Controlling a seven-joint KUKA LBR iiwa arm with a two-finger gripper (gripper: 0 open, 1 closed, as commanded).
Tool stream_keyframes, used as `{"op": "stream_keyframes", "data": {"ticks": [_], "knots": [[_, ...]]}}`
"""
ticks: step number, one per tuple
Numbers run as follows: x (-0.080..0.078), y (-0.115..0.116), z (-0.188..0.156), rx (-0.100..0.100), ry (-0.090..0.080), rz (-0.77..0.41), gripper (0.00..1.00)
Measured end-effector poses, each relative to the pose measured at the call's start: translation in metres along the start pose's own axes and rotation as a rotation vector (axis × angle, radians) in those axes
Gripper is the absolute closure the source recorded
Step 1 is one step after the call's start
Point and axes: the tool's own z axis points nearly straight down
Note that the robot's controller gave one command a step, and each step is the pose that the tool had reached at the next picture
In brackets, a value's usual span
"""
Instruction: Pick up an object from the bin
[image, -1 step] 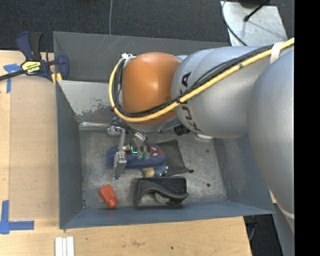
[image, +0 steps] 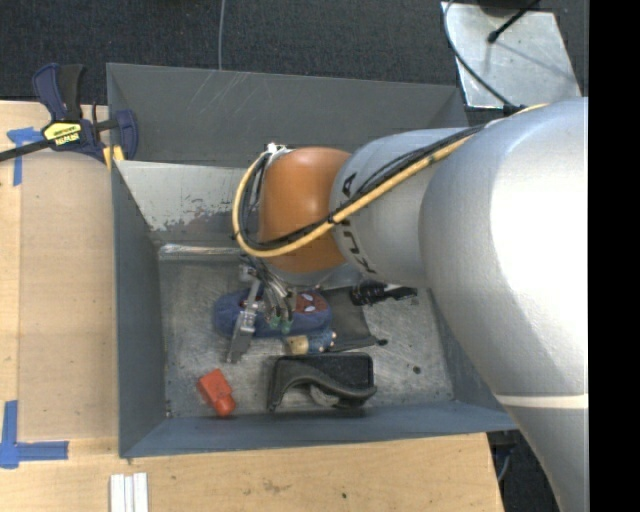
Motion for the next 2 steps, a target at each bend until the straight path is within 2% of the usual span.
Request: {"op": "stream_keyframes", "data": {"ticks": [1,2], "knots": [[-0.006,0.001,-0.007,-0.007,-0.02,0.002,1.0],[-0.002,-0.037,-0.156,0.001,-0.005,-0.195,1.0]]}}
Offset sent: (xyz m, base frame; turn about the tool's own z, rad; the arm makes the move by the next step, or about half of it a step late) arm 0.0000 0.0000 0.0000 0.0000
